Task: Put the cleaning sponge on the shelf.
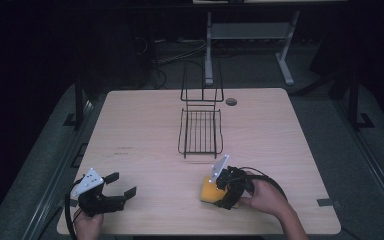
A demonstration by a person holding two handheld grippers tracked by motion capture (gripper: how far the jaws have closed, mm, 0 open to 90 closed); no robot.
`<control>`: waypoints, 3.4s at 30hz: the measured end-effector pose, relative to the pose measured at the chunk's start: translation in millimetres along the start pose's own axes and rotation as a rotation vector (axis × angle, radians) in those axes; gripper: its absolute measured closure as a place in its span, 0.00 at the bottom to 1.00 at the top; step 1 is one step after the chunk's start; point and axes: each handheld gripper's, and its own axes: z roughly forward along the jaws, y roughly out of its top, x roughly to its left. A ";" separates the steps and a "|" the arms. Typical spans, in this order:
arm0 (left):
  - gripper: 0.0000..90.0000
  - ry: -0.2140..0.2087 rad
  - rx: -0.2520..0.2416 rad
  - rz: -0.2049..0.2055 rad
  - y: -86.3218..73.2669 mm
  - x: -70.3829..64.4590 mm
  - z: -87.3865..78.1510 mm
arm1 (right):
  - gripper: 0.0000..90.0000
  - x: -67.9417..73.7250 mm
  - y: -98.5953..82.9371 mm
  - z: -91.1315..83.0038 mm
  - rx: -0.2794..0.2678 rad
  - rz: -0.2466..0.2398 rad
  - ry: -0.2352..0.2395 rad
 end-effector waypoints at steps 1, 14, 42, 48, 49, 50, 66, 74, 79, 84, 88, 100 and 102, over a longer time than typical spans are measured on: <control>0.14 0.000 0.000 -0.001 0.1 -0.3 -0.1 | 0.24 -1.2 1.9 -0.7 0.000 -0.006 0.004; 0.14 -0.002 -0.005 -0.004 0.2 0.2 -0.7 | 0.24 -20.5 18.4 -12.3 -0.011 -0.020 0.039; 0.14 -0.006 -0.011 -0.013 0.2 1.6 0.1 | 0.24 -51.9 52.7 -22.7 0.005 -0.077 0.051; 0.14 -0.007 -0.014 -0.015 0.1 2.2 -0.4 | 0.24 -53.4 61.0 -20.4 0.029 -0.084 0.054; 0.14 -0.007 -0.014 -0.015 0.1 2.2 -0.4 | 0.24 -53.4 61.0 -20.4 0.029 -0.084 0.054; 0.14 -0.007 -0.015 -0.014 0.0 2.1 -0.3 | 0.24 -54.1 62.0 -19.7 0.029 -0.089 0.054; 0.14 -0.008 -0.019 -0.017 0.2 2.3 -0.9 | 0.24 -65.8 71.7 -22.4 0.041 -0.096 0.049; 0.14 -0.008 -0.017 -0.019 0.0 2.6 -0.7 | 0.24 -74.4 75.9 -21.2 0.045 -0.094 0.051; 0.14 -0.006 -0.017 -0.020 -0.2 3.6 -1.1 | 0.24 -80.1 80.2 -22.4 0.047 -0.090 0.051; 0.14 -0.008 -0.018 -0.021 -0.1 3.4 -1.0 | 0.24 -84.4 82.6 -23.1 0.052 -0.092 0.049; 0.14 -0.007 -0.018 -0.020 -0.1 3.4 -1.3 | 0.24 -89.0 84.9 -23.2 0.050 -0.090 0.050; 0.14 -0.007 -0.019 -0.022 0.0 3.3 -1.0 | 0.24 -100.8 82.0 -16.6 0.053 -0.066 0.060; 0.14 -0.008 -0.019 -0.021 -0.1 3.7 -1.2 | 0.24 -101.8 83.2 -16.2 0.069 -0.075 0.048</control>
